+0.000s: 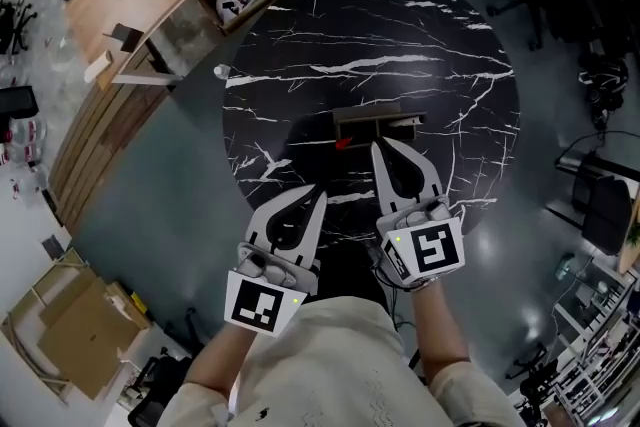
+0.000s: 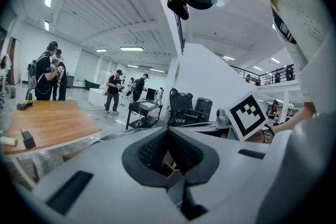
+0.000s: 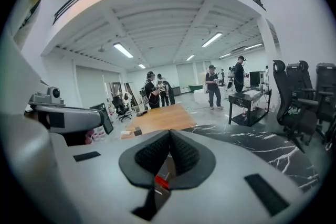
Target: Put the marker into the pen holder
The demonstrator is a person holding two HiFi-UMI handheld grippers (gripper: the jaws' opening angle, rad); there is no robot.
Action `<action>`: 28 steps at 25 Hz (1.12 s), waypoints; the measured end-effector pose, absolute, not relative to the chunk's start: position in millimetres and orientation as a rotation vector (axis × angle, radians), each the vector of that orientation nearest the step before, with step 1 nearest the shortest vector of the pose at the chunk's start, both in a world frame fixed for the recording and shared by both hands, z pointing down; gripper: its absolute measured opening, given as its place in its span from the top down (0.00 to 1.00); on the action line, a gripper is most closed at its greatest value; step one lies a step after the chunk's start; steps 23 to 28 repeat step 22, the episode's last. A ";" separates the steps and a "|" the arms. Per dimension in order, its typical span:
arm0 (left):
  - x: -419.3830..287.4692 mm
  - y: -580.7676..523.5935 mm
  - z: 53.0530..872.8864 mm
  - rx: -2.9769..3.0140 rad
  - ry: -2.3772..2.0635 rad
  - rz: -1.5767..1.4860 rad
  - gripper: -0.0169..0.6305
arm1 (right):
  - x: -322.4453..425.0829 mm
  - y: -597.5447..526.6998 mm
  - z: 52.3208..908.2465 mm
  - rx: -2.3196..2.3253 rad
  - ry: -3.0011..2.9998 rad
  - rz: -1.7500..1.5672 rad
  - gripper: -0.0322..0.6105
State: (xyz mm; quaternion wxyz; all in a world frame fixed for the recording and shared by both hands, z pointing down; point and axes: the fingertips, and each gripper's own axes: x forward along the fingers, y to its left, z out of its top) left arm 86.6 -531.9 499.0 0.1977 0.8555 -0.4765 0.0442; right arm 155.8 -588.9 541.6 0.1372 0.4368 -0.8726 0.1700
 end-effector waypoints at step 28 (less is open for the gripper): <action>72.9 -448.5 441.8 2.525 -1.274 0.022 0.96 | 120.8 -457.9 480.2 1.282 -2.573 0.499 0.92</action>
